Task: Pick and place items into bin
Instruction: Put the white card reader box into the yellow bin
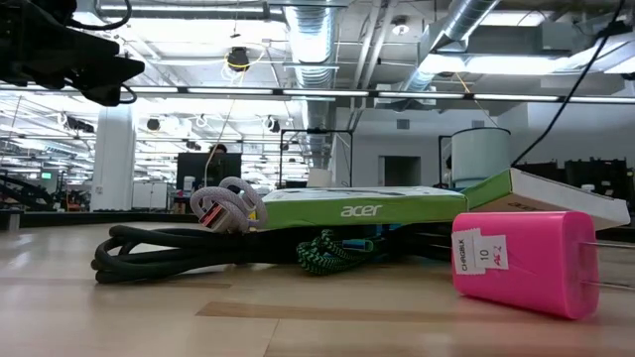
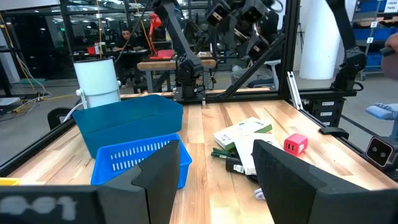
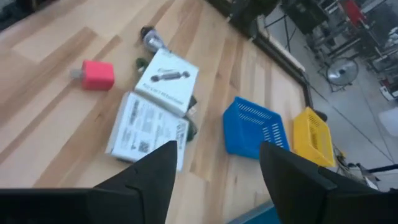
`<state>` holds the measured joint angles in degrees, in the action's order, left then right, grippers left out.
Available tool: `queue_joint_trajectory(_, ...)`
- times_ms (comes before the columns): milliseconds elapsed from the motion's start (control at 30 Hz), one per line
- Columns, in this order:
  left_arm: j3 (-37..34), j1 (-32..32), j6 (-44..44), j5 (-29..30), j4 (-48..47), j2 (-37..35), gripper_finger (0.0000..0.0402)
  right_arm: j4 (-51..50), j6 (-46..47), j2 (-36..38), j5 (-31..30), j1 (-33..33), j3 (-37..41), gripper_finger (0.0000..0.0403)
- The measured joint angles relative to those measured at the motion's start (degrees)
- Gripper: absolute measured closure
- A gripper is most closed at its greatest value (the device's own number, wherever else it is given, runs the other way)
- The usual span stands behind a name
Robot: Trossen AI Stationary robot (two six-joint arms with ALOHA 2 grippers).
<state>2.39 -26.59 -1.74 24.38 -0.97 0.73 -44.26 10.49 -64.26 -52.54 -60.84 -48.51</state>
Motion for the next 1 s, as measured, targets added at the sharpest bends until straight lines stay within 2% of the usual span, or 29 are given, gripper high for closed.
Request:
queue_joint_trajectory(633, 0.0, 0.0, 0.0, 0.0, 0.0, 0.0, 0.0210, 1.0, 11.8, -20.5, 0.0, -0.2, 0.0, 0.0179)
queue_joint_trajectory(1000, 0.0, 0.0, 0.0, 0.0, 0.0, 0.0, 0.0210, 7.0, 12.1, -29.7, 0.2, -0.2, -4.6, 0.0179)
